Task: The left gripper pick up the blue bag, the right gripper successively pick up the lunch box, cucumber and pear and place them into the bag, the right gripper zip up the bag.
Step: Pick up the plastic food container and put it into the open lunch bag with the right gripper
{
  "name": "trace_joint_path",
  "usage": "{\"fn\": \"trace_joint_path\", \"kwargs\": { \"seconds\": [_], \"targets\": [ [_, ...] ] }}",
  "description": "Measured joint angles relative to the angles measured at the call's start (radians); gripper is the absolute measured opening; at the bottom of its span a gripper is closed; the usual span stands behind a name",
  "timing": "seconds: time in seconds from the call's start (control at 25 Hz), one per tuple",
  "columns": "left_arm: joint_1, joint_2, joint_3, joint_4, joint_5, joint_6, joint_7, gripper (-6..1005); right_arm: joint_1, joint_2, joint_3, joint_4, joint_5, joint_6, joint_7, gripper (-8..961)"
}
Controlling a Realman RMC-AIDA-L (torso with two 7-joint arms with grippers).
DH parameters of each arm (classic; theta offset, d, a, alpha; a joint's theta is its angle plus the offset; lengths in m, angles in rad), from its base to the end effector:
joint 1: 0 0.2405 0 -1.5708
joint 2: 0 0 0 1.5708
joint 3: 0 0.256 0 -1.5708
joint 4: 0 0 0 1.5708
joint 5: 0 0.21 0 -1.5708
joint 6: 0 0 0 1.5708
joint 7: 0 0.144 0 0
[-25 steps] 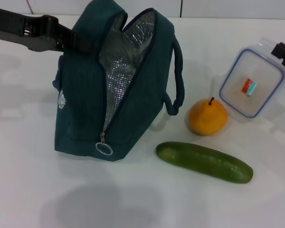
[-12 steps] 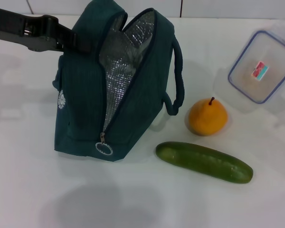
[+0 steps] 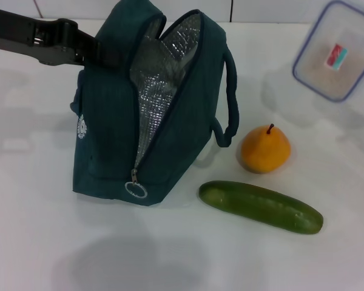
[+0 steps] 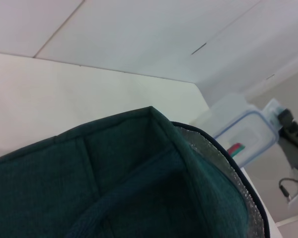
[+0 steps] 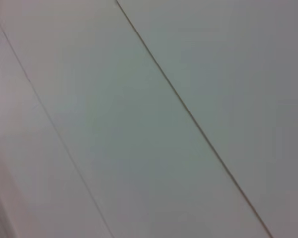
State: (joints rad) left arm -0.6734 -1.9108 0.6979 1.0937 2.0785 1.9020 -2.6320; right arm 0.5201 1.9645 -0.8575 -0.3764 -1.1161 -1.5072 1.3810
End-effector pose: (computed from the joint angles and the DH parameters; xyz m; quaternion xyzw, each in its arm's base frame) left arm -0.1874 0.3603 0.1212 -0.8353 -0.5257 -0.1593 0.0231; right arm 0.2534 0.3638 0.0670 -0.7624 0.2863 0.5279 0.2409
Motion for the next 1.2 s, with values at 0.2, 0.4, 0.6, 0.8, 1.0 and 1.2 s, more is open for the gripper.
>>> {"fn": "trace_joint_path", "kwargs": {
  "seconds": [0.2,0.4,0.6,0.8,1.0,1.2],
  "targets": [
    [0.0,-0.003,0.0,0.0,0.0,0.001,0.001,38,0.067,0.007,-0.001,-0.021,0.017,-0.008,0.034,87],
    [-0.003,-0.003,0.0,-0.004,0.001,0.001,0.003,39,0.145,0.023,-0.002,-0.042,0.018,-0.009,0.062,87],
    [-0.009,-0.003,0.0,-0.029,0.001,0.0,0.005,38,0.232,0.042,-0.009,-0.052,0.018,-0.009,0.076,87],
    [-0.019,-0.004,0.0,-0.038,0.002,0.0,0.007,37,0.31,0.051,-0.027,-0.049,0.018,-0.006,0.09,87],
    [-0.043,-0.011,0.019,-0.063,0.003,-0.002,0.009,39,0.364,0.061,-0.045,-0.04,0.02,-0.001,0.094,87],
    [-0.067,-0.02,0.023,-0.087,0.004,-0.003,0.02,37,0.393,0.064,-0.108,-0.02,0.059,0.013,0.098,87]
  ]
}}
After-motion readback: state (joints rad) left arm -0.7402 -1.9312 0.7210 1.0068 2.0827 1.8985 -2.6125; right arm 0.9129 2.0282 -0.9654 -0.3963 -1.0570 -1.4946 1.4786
